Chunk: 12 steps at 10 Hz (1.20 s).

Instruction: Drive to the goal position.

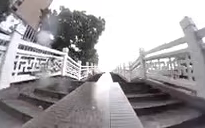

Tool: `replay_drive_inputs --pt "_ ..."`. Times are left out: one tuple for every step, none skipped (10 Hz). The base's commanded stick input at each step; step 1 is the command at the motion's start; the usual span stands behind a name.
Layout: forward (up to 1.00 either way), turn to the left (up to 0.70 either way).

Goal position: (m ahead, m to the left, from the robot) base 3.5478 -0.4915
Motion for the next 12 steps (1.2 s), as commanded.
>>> replay_drive_inputs --pt "0.7 0.0" --pt "0.7 0.0" --pt "0.7 0.0" --pt "0.7 0.0" --pt "0.7 0.0" --pt "0.7 0.0" --pt "0.7 0.0" --pt "0.7 0.0" --pt "0.7 0.0" --pt "0.7 0.0" --pt "0.7 0.0" --pt "0.61 0.0"
